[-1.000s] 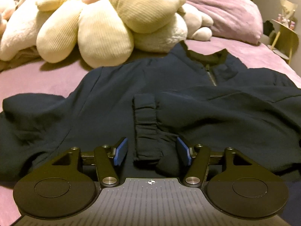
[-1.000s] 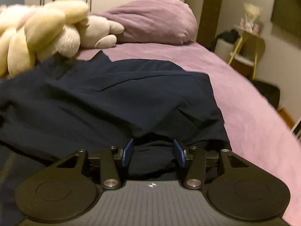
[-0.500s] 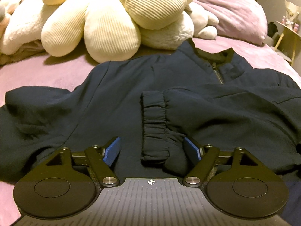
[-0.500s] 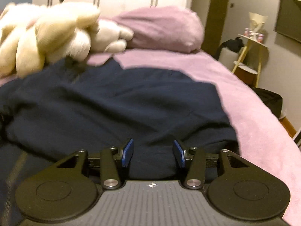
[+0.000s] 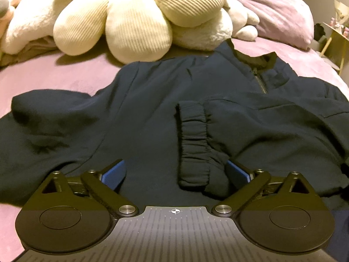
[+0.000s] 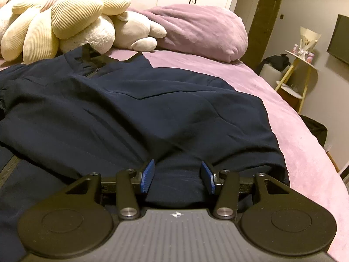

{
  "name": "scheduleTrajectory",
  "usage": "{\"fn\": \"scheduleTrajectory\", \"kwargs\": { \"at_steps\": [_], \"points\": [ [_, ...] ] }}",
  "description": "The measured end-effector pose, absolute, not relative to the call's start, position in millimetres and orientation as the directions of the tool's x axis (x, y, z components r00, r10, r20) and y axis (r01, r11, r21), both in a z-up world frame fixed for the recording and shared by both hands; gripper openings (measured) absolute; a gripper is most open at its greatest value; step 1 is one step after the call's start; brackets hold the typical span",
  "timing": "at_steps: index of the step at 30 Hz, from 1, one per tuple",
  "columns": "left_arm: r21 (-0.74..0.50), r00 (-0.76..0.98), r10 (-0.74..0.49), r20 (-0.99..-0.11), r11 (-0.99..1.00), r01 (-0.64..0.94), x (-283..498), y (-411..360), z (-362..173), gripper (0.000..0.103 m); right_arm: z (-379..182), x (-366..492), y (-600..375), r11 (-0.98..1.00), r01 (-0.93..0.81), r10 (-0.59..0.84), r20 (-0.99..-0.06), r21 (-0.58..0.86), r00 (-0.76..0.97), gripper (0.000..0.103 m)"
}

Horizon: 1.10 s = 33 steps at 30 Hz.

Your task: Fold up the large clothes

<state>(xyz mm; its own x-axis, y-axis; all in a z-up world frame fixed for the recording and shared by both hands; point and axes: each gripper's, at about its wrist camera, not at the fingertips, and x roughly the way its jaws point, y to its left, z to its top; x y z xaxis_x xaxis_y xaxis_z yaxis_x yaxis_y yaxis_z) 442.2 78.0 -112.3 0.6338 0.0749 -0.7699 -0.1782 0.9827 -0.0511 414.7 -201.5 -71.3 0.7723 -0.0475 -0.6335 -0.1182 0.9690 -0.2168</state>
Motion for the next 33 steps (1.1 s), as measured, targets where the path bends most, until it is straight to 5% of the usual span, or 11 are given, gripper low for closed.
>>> {"fn": "scheduleTrajectory", "kwargs": {
  "at_steps": [8,14,20,25,27,33],
  "points": [
    [-0.213,0.761,0.044,-0.647,0.948,-0.236,342,176,-72,0.102,-53,400,-193,0.955,-0.052,-0.146,-0.614,-0.293,0.775,0.052],
    [-0.344,0.714,0.231,-0.662,0.752,-0.562,270,321,-97,0.101,-18,312,-203,0.999,-0.038,0.039,-0.594,0.015,0.803,0.052],
    [-0.541,0.664,0.274,-0.696,0.407,-0.736,225,432,-139,0.061,-38,249,-197,0.968,-0.047,0.202,-0.652,0.246,0.731,0.05],
    [-0.672,0.711,0.274,-0.648,0.235,-0.702,217,473,-156,0.039,-45,243,-188,0.968,-0.009,0.183,-0.68,0.251,0.711,0.05],
    [-0.663,0.697,0.267,-0.665,0.217,-0.716,222,483,-159,0.018,-45,247,-185,0.971,0.0,0.171,-0.69,0.24,0.703,0.05],
    [-0.645,0.739,0.276,-0.615,0.362,-0.672,227,473,-136,0.009,-45,249,-178,0.977,0.014,0.142,-0.698,0.213,0.702,0.051]
  ]
}}
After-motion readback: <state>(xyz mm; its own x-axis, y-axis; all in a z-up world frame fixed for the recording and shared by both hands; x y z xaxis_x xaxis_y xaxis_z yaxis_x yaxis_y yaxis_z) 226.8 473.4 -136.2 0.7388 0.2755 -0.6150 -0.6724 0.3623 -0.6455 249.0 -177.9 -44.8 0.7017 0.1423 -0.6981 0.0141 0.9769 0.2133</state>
